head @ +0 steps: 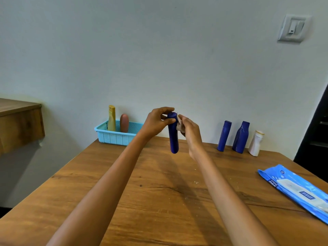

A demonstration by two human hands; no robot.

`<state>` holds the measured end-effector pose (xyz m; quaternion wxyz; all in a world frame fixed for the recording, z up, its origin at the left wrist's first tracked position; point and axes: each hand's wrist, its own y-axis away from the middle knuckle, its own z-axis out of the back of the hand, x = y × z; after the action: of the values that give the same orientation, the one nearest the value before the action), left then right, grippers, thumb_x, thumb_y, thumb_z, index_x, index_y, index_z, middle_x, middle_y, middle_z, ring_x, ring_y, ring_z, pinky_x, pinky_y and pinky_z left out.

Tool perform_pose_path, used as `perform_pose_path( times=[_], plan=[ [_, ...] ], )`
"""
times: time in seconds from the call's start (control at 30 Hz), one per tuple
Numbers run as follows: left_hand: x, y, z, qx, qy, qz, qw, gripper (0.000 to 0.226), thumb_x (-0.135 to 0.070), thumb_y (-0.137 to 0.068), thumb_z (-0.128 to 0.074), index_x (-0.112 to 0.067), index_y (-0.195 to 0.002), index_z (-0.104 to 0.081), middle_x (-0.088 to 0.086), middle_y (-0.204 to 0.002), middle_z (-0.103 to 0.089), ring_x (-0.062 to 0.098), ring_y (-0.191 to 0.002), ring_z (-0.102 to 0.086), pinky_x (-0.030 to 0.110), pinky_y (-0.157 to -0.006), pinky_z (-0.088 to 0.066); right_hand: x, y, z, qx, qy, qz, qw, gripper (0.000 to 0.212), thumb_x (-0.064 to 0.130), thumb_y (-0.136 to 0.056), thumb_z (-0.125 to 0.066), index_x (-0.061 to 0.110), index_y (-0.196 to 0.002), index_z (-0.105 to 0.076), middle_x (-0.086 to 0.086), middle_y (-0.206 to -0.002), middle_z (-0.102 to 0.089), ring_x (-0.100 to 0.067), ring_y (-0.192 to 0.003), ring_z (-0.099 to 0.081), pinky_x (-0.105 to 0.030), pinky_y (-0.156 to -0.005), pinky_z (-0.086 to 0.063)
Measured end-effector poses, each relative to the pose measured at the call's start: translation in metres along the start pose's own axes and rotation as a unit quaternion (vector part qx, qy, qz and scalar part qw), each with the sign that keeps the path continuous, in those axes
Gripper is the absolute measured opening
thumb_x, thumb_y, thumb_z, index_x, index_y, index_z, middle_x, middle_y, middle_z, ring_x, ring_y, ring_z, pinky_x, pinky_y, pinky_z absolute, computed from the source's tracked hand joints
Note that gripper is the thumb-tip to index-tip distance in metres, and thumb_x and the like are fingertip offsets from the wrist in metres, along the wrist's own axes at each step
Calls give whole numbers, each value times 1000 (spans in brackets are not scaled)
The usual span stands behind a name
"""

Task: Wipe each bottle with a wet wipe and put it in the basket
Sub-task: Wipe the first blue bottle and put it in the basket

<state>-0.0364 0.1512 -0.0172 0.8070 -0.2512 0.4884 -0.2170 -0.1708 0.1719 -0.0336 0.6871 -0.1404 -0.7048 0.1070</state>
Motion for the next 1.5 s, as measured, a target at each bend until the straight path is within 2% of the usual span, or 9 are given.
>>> perform_pose_path(
  times=[0.07,0.2,0.33,0.47,0.67,0.93,1.1,1.27,1.5],
  plan=[
    [-1,-1,0,-6,16,5,1000,39,-8,-86,-64,-10,-124,-57,3,-110,-63,11,-88,-62,17,-78,-52,-9,-1,0,-5,38,43,998,26,21,-100,-40,20,-118,-59,7,-102,-63,-7,-95,-58,-16,-76,-45],
    [-6,-2,5,-25,35,12,999,37,-8,-88,-62,-9,-124,-58,2,-108,-62,12,-88,-62,20,-79,-54,-27,2,6,13,154,40,987,21,19,-100,-40,17,-102,-61,4,-93,-62,-9,-85,-57,-17,-69,-44],
    [0,-1,1,-34,32,34,998,35,-9,-86,-65,-10,-121,-60,5,-111,-64,20,-94,-65,34,-88,-54,-33,4,8,16,150,-55,987,27,24,-100,-40,11,-100,-63,-2,-91,-62,-20,-91,-58,-34,-82,-47],
    [2,0,-5,-45,31,57,997,35,-12,-84,-68,-9,-118,-62,7,-113,-66,21,-91,-66,35,-87,-55,-13,0,-3,-22,80,7,997,23,21,-98,-43,25,-89,-63,-3,-98,-67,-23,-96,-62,-34,-80,-49],
    [-1,-3,0,-112,53,81,989,36,-15,-83,-70,-9,-117,-63,7,-111,-66,22,-90,-67,39,-87,-55,-5,0,-8,-11,58,87,995,16,25,-96,-50,29,-101,-65,10,-93,-67,-9,-90,-62,-27,-79,-51],
    [0,-2,4,-122,76,97,985,36,-10,-86,-65,-6,-121,-60,11,-115,-64,21,-92,-64,35,-83,-56,-38,0,10,3,168,-52,984,26,21,-96,-45,9,-91,-68,-4,-84,-65,-18,-80,-56,-28,-67,-42],
    [3,-2,-5,-120,60,116,984,39,-15,-84,-69,-6,-120,-60,10,-114,-65,20,-90,-63,39,-85,-55,-19,-3,-2,-15,106,32,994,16,26,-96,-50,26,-96,-66,5,-89,-67,-15,-85,-63,-33,-78,-53],
    [4,-2,-1,-151,53,129,979,36,-25,-80,-73,-9,-111,-66,7,-106,-68,25,-97,-65,46,-87,-53,-15,-1,-14,-24,170,156,973,32,35,-94,-54,21,-121,-63,8,-110,-65,-6,-95,-57,-3,-67,-41],
    [5,0,13,-174,84,153,969,33,-19,-83,-70,-6,-112,-65,11,-102,-69,25,-94,-66,43,-85,-55,-52,-1,2,19,277,152,948,37,37,-91,-57,16,-121,-62,1,-104,-67,-1,-79,-54,-15,-64,-42]
  ],
)
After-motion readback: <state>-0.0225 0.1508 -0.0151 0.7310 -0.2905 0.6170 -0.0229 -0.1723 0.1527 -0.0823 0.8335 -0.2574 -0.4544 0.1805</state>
